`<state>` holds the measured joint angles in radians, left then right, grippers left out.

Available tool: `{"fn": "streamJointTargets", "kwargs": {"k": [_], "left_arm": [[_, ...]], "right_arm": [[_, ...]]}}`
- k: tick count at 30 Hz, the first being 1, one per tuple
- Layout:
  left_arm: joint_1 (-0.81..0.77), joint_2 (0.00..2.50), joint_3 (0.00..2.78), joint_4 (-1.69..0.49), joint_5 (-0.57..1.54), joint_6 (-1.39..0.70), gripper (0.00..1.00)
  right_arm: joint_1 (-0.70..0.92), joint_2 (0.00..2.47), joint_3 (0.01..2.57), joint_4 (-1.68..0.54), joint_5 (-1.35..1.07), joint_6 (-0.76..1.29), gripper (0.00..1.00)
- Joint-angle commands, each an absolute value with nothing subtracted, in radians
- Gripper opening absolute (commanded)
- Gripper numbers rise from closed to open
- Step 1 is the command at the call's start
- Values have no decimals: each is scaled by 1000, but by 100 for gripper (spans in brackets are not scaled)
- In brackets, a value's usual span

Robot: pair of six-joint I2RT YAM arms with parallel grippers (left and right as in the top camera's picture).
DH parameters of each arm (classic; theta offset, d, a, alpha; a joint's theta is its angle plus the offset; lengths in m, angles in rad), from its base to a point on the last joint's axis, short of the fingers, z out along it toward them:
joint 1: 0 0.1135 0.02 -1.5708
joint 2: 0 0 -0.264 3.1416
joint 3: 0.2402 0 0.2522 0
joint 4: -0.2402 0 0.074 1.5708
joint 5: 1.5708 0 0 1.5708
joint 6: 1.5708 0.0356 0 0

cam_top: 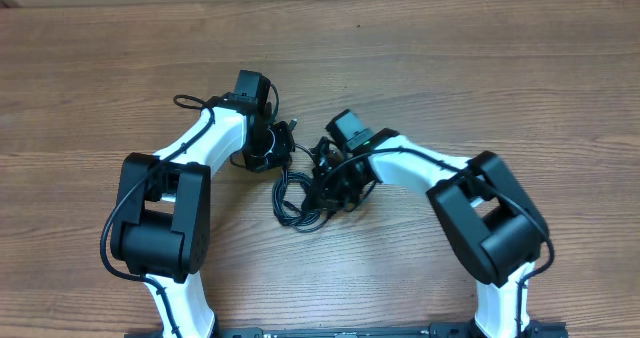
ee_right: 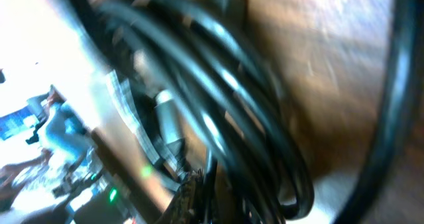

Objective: Untangle cables

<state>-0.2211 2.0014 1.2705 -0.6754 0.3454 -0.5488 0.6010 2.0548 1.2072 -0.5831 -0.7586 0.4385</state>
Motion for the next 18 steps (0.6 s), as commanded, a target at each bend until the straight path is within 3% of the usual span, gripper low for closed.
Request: {"fn": "streamJointTargets", "kwargs": {"k": [1,12,18], "left_arm": [[-216,2027,1271,-660,303,-567,5],[-216,2027,1271,-671,217,-768,5],[-206,2027,1271,-729,177,-892,4]], "right_arm": [[569,1926,1187,-642,-954,248,4],[489,1789,1186,-688,-1064,149,4],[466,1789,1186,-799,-682,384,4]]}}
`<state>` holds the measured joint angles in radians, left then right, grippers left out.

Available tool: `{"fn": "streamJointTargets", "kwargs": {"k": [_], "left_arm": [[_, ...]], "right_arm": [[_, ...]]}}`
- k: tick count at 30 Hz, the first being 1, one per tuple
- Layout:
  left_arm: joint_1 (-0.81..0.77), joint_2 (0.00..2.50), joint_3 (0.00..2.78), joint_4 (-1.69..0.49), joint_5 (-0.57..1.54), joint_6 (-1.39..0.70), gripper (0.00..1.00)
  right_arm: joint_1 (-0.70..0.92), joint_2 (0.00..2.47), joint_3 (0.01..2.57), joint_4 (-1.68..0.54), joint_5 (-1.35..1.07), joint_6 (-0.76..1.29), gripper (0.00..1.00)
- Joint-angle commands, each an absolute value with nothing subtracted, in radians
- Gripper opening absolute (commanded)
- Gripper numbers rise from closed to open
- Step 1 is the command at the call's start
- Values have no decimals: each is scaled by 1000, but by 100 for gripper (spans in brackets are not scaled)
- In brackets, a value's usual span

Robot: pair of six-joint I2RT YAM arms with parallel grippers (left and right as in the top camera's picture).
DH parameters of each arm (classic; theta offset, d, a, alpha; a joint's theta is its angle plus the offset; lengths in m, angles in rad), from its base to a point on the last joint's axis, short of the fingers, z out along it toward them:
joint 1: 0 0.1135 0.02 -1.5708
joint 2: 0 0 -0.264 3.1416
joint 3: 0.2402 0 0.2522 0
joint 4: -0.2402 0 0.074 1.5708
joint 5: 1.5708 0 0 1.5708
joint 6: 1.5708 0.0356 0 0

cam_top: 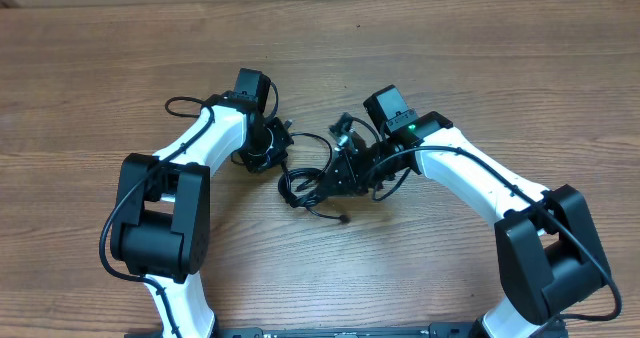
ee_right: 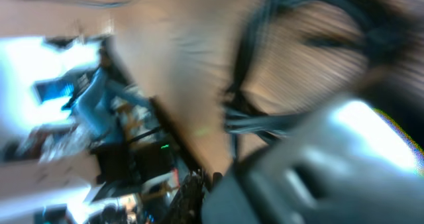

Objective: Untangle cables

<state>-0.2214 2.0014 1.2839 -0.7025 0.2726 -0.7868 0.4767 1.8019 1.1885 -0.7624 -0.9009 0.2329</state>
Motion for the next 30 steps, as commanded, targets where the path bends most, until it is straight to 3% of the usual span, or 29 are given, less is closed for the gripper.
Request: {"fn": "streamJointTargets", "kwargs": {"k": [1,3,6,9,12,15,16,19,30], "left_arm": [[-203,2027,1271,-733,177,-899,4],[-200,2027,1271,-733,177,-899,4],[-200,2027,1271,-733,204,-899,4],[-200,2027,1271,-732,238,-899,6],[-200,2027,1271,-735,241,-896,19],[-199,2027,1271,-736,241,-827,36],[-198,2027,1273,-736,250,-781,40],[-176,2024,1314,-757,320,-623,63],[-142,1954,1521,-1100,230,-521,71]], "right_arm": [[466,1789,1186,-827,-609,449,4],[467,1789,1185,-880,-504,562,5],[483,1789,1184,-932,-425,689,22],[501,1789,1184,-953,-384,761,33],[516,1789,1184,-945,-373,767,61],[517,1789,1184,-937,-367,767,73],[517,1789,1184,-938,-367,766,75],[517,1789,1184,-942,-366,753,78],[502,1789,1185,-967,-260,751,77]]}}
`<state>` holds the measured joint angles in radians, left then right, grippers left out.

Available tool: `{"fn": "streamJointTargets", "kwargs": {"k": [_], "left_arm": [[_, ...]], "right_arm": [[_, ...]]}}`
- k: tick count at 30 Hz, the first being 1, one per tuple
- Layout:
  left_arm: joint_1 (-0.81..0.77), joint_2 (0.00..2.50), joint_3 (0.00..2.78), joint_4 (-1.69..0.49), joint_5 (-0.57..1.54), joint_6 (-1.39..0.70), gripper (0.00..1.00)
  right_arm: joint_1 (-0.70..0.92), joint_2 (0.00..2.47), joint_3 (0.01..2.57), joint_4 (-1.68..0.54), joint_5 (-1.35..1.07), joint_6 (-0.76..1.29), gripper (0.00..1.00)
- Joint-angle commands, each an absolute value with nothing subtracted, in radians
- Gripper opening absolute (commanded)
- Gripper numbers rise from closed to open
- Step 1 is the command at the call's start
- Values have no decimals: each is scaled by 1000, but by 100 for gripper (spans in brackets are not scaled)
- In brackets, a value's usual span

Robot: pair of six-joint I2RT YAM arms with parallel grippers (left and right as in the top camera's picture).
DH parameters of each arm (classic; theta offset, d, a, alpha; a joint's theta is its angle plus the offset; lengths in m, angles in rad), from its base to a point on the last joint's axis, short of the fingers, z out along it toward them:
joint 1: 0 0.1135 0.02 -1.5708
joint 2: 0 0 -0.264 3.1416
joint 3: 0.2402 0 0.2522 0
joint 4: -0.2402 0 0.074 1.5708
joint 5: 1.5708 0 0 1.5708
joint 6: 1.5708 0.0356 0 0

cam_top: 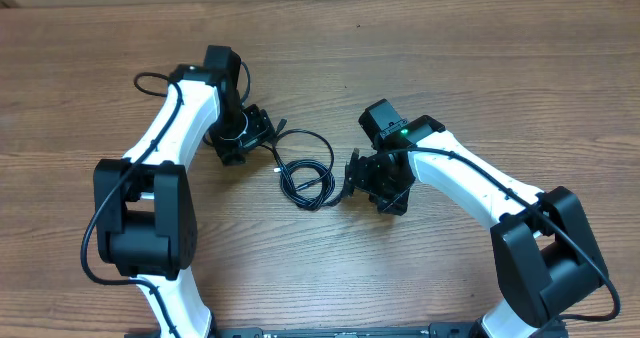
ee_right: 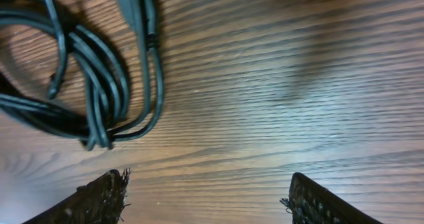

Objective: Untangle cables

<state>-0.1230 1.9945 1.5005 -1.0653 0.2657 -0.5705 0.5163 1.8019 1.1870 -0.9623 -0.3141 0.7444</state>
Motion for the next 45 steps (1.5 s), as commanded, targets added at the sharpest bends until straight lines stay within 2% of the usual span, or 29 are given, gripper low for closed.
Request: {"fn": "streamJointTargets", "kwargs": {"k": [1,4,8,12,17,19,21,23,26,29,37,39,41,42,43,45], "left_arm": [[-151,1954,1521,-1117,235,-525,71],[-189,1954,1493,-1155,236,-559,69],[-254,1954,1413,-1148,234,-624,58],[-302,1954,1322,-1084,219,-682,59],[-337,1955,1206,-881,217,-714,58],[-345,1956,1175,-817,217,-723,52],[-350,1956,1149,-772,217,-723,33],[-353,1956,1136,-770,213,-739,6],[-354,1955,1136,-772,193,-722,5],[-340,1951,1167,-780,169,-591,4],[-315,1946,1439,-1069,170,159,4],[-314,1946,1508,-1100,141,236,7],[-313,1946,1567,-1084,67,247,15],[-313,1946,1585,-1065,20,246,36],[-313,1946,1601,-1047,-21,236,100],[-313,1946,1621,-1022,-60,177,99]], "right_arm": [[495,1789,1185,-973,-252,751,77],[457,1789,1185,-995,-211,751,77],[393,1789,1185,-1026,-206,710,77],[343,1789,1185,-1031,-206,671,77],[327,1789,1185,-1023,-206,671,78],[327,1789,1185,-1024,-206,671,78],[330,1789,1185,-1024,-207,671,78],[333,1789,1185,-1026,-211,671,78],[334,1789,1185,-1029,-235,654,77],[334,1789,1185,-1029,-260,640,77],[334,1789,1185,-1022,-335,540,77],[334,1789,1185,-1016,-335,541,78],[334,1789,1185,-1011,-335,541,78],[334,1789,1185,-1011,-335,541,78],[334,1789,1185,-1011,-335,541,78],[334,1789,1185,-1012,-335,541,78]]}}
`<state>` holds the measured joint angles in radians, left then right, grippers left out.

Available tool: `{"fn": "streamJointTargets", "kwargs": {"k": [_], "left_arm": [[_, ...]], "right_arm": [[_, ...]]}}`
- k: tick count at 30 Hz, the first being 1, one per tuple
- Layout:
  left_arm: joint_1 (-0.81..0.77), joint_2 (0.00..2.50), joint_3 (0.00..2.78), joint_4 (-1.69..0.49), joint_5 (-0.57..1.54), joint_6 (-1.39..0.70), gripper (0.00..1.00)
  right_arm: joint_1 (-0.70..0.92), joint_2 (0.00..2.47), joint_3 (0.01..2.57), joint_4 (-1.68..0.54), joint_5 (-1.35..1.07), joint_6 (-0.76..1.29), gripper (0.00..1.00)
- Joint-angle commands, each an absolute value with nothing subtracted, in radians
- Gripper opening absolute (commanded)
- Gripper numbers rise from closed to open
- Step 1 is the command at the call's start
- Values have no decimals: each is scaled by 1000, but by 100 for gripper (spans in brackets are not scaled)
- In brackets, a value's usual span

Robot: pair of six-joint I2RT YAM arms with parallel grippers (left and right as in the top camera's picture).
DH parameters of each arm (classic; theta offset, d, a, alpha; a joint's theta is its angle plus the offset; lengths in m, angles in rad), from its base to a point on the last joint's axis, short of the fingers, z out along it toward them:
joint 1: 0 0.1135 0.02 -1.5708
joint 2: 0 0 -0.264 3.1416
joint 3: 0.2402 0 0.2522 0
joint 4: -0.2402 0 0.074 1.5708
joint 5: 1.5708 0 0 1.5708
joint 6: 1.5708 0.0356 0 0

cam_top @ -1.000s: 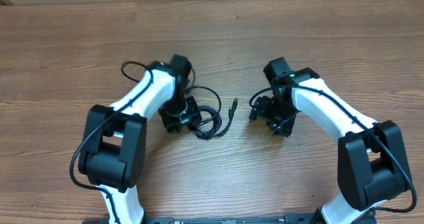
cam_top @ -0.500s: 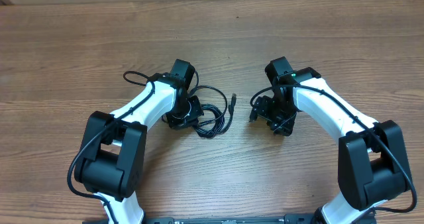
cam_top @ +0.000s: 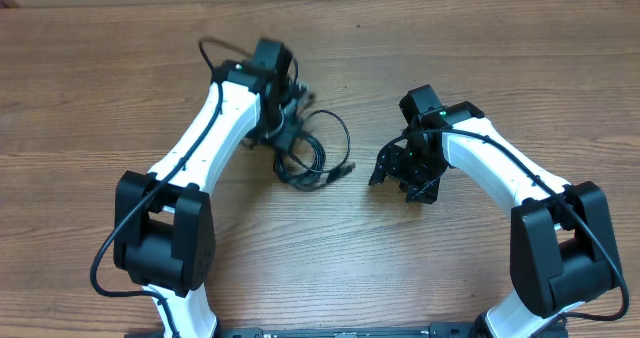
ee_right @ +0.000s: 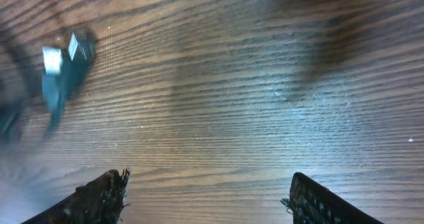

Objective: Untangle cables

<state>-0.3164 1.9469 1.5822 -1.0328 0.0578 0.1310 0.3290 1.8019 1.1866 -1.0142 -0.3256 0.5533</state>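
The black cable (cam_top: 318,156) lies as a loose bundle at the table's middle, with a wide loop on its right and a plug end (cam_top: 346,166) pointing right. My left gripper (cam_top: 288,138) is down on the bundle's upper left and shut on the strands; its fingers are largely hidden under the wrist. My right gripper (cam_top: 398,186) stands open to the right of the cable, apart from it. In the right wrist view the right gripper (ee_right: 209,199) has only bare wood between its fingertips (ee_right: 106,196), and the blurred plug end (ee_right: 63,68) shows at the upper left.
The wooden table (cam_top: 480,68) runs wide on all sides. Both white arms reach in from the near edge, and the left arm's own thin wire (cam_top: 215,50) loops above its wrist.
My left gripper has moved from left of the cable onto the bundle, which now lies higher with a wider loop. The right gripper has moved right, away from the cable, still open.
Both grippers were at the tangled bundle in the middle. Then the right gripper was further right with strands drawn out. Later the cable lay on the table between two withdrawn grippers, the right one open. Now the left holds the bundle and the right stands apart.
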Motion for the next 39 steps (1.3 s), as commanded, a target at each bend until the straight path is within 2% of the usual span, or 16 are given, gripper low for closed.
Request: {"fn": "streamJointTargets", "kwargs": {"k": [1,4,7,10,14,15,19,20,24,30,32,33,35,37,38,39], "left_arm": [[-313,1946,1626,-1014,-59,132,100],[-313,1946,1626,-1022,-52,-44,100],[-313,1946,1623,-1083,-20,-387,100],[-314,1947,1600,-1115,113,-672,100],[-327,1950,1538,-1079,204,-874,100],[-330,1950,1514,-1065,200,-952,97],[-331,1951,1428,-1001,160,-1203,70],[-330,1951,1409,-989,149,-1256,68],[-328,1951,1346,-932,104,-1411,73],[-339,1956,1269,-793,104,-1421,80],[-347,1956,1236,-739,104,-1421,78],[-351,1956,1218,-713,104,-1421,75],[-356,1956,1192,-696,102,-1418,51],[-356,1956,1182,-711,93,-1378,13],[-356,1956,1183,-723,86,-1328,5],[-352,1955,1183,-730,73,-1274,4]], "right_arm": [[334,1789,1185,-1011,-335,541,81],[334,1789,1185,-1007,-335,541,83],[334,1789,1185,-997,-335,541,85],[334,1789,1185,-989,-334,541,86],[334,1789,1185,-977,-334,541,89],[334,1789,1185,-976,-334,540,89],[334,1789,1185,-974,-328,540,91],[334,1789,1185,-974,-323,540,92],[334,1789,1185,-974,-315,540,93],[334,1789,1185,-963,-315,540,93],[334,1789,1185,-960,-315,540,93],[334,1789,1185,-959,-315,540,93],[334,1789,1185,-959,-315,540,93],[334,1789,1185,-963,-315,540,93],[334,1789,1185,-965,-315,540,93],[334,1789,1185,-967,-315,540,93]]}}
